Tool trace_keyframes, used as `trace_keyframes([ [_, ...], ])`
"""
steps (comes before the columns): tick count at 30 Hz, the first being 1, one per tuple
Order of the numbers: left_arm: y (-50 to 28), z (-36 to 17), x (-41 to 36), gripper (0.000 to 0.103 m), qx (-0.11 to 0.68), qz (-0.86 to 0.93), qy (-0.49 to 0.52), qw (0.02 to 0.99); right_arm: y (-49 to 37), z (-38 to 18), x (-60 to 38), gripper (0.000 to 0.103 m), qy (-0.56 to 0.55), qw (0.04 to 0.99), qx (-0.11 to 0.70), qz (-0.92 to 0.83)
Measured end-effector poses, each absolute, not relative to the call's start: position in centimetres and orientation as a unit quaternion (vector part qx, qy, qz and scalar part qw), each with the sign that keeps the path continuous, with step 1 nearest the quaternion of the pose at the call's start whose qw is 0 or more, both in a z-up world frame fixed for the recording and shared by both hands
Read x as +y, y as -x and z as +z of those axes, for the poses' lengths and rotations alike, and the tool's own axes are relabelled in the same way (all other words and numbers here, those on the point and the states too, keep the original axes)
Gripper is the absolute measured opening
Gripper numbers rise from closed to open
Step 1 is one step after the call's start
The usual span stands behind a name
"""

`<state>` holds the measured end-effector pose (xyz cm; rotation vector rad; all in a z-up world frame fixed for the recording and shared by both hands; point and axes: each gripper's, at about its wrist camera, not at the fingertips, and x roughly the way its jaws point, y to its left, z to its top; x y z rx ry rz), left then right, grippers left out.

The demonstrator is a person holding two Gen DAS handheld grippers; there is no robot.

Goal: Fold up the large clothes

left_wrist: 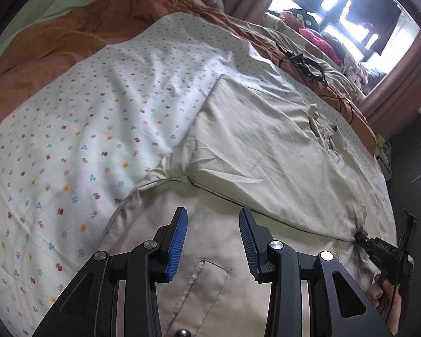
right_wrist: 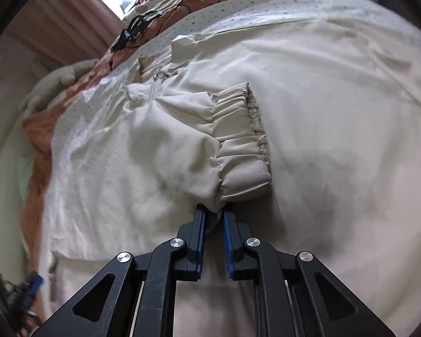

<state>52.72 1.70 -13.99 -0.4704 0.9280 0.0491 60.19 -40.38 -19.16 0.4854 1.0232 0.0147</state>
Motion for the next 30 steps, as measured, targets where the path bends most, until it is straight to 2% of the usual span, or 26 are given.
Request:
trace_keyframes([
  [2, -52.8, -13.9, 1.1, 0.040, 0.444, 0.017, 0.219, 0.869, -60.0, -18.5, -41.0, 0.021, -0.231, 0.840, 0.492, -0.002],
  [4, -52.8, -13.8, 0.4, 0.041, 0.447, 0.015, 0.212, 0.869, -59.0, -16.8, -42.2, 0.036, -0.245, 0.844, 0.477, -0.009],
  [5, -52.8, -13.8, 0.1, 0.041, 0.447, 0.016, 0.209, 0.870, -58.2, -15.6, -43.0, 0.040, -0.254, 0.850, 0.462, -0.009],
  [7, -52.8, -13.6, -0.6, 0.049, 0.448, 0.020, 0.203, 0.870, -56.8, -13.5, -44.7, 0.052, -0.271, 0.858, 0.435, -0.012],
  [8, -52.8, -13.5, -0.9, 0.053, 0.447, 0.020, 0.201, 0.872, -56.0, -12.3, -45.8, 0.054, -0.276, 0.863, 0.423, -0.018],
  [10, -52.6, -13.1, -1.7, 0.071, 0.438, 0.017, 0.199, 0.876, -55.0, -10.7, -47.8, 0.055, -0.278, 0.869, 0.408, -0.029],
  [13, -52.2, -12.5, -2.6, 0.084, 0.420, 0.013, 0.199, 0.885, -53.4, -8.9, -51.1, 0.055, -0.268, 0.875, 0.400, -0.050],
  [30, -51.9, -13.0, -4.0, 0.086, 0.418, 0.032, 0.197, 0.887, -45.2, -2.1, -72.1, 0.055, -0.270, 0.880, 0.338, -0.196],
])
